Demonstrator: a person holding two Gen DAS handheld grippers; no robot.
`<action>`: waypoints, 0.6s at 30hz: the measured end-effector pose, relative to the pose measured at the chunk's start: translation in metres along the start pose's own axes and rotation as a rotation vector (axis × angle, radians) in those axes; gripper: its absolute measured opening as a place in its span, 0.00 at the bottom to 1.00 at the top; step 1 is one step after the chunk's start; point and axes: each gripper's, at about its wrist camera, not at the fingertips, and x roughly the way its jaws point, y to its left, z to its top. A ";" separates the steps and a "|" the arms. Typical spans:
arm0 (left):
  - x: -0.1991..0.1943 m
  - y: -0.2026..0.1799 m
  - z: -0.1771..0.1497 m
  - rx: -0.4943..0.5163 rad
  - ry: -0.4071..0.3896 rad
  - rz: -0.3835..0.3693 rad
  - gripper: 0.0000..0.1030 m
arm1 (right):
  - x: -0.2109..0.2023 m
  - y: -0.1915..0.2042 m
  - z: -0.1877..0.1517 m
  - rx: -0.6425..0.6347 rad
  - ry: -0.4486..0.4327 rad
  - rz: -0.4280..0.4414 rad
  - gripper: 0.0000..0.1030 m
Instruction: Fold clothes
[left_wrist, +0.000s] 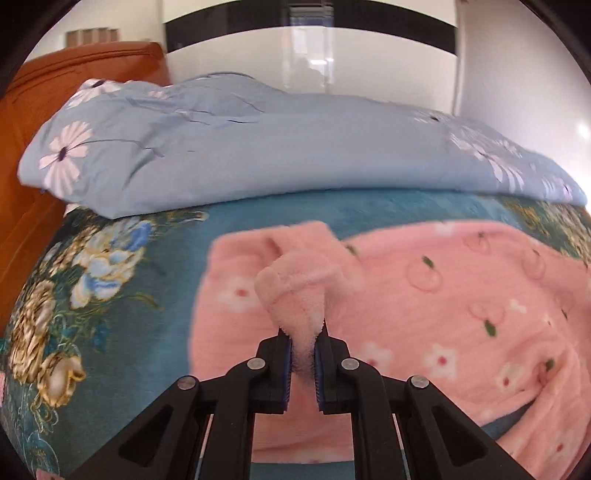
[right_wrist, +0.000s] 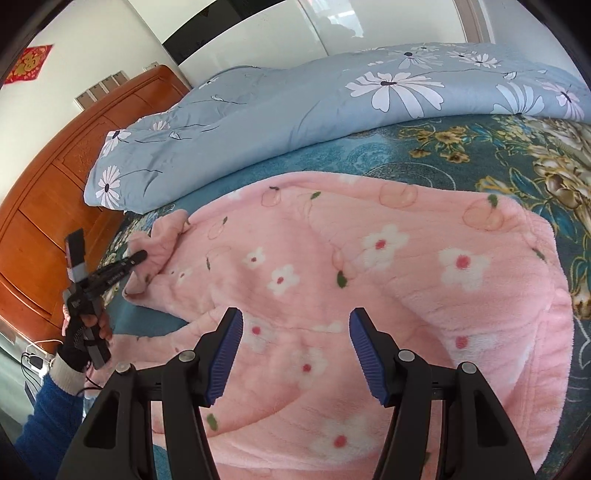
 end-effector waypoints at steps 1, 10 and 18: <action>-0.005 0.028 0.002 -0.042 -0.026 0.056 0.10 | 0.000 -0.001 -0.001 -0.001 0.000 -0.003 0.60; 0.010 0.243 -0.075 -0.619 0.126 0.179 0.10 | 0.030 -0.008 -0.008 0.088 0.041 0.038 0.60; -0.048 0.254 -0.097 -0.745 0.108 0.012 0.19 | 0.007 -0.018 -0.017 0.115 0.030 0.018 0.60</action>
